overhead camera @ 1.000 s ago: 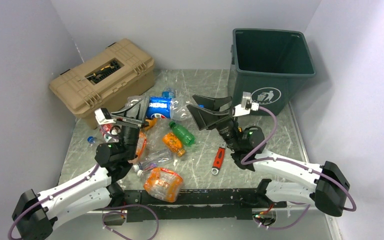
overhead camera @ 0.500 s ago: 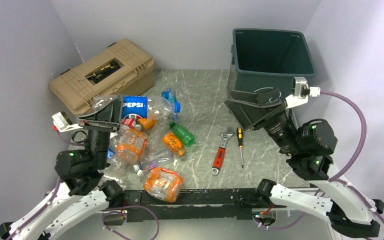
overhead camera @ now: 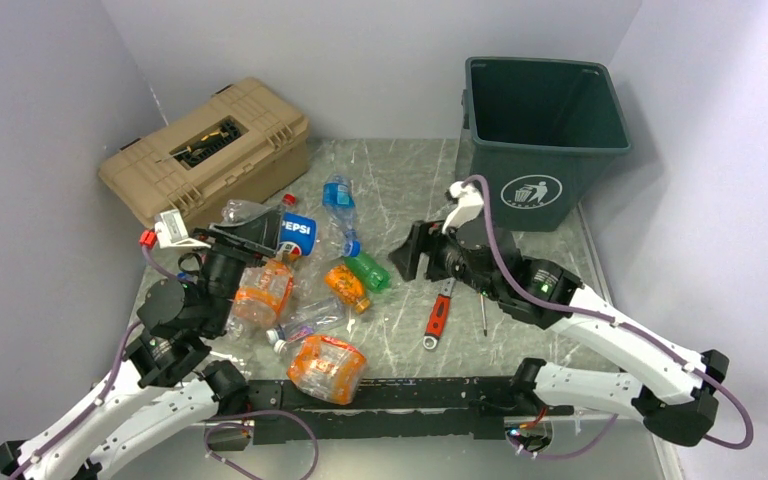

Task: Put the plastic bottles in the bin
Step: Pick up the plastic bottle at the center of the board, then place the plastic bottle in the trash bin.

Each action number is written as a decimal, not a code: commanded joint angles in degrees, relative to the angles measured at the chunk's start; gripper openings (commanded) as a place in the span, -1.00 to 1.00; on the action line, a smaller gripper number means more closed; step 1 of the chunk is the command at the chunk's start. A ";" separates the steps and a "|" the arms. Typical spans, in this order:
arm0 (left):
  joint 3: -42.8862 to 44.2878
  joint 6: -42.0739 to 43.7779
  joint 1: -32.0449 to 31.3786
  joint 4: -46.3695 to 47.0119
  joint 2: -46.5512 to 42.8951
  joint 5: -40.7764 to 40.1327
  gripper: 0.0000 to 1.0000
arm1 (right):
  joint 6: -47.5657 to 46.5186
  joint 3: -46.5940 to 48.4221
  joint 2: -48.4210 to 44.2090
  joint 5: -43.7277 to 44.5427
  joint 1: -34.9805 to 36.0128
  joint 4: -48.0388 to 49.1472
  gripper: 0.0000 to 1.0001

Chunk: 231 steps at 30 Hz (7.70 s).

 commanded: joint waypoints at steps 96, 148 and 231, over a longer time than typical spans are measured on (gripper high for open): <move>33.95 16.08 -0.06 -21.10 25.48 29.79 -1.00 | -42.58 13.08 1.23 -9.39 7.61 -0.23 0.99; 13.85 22.93 -0.06 -17.76 6.09 -1.49 0.98 | -39.63 31.06 19.35 27.05 -26.41 20.69 -0.20; 10.90 27.95 -0.32 -26.99 11.06 -0.31 0.78 | -9.22 -13.84 23.96 5.84 -8.91 31.06 0.65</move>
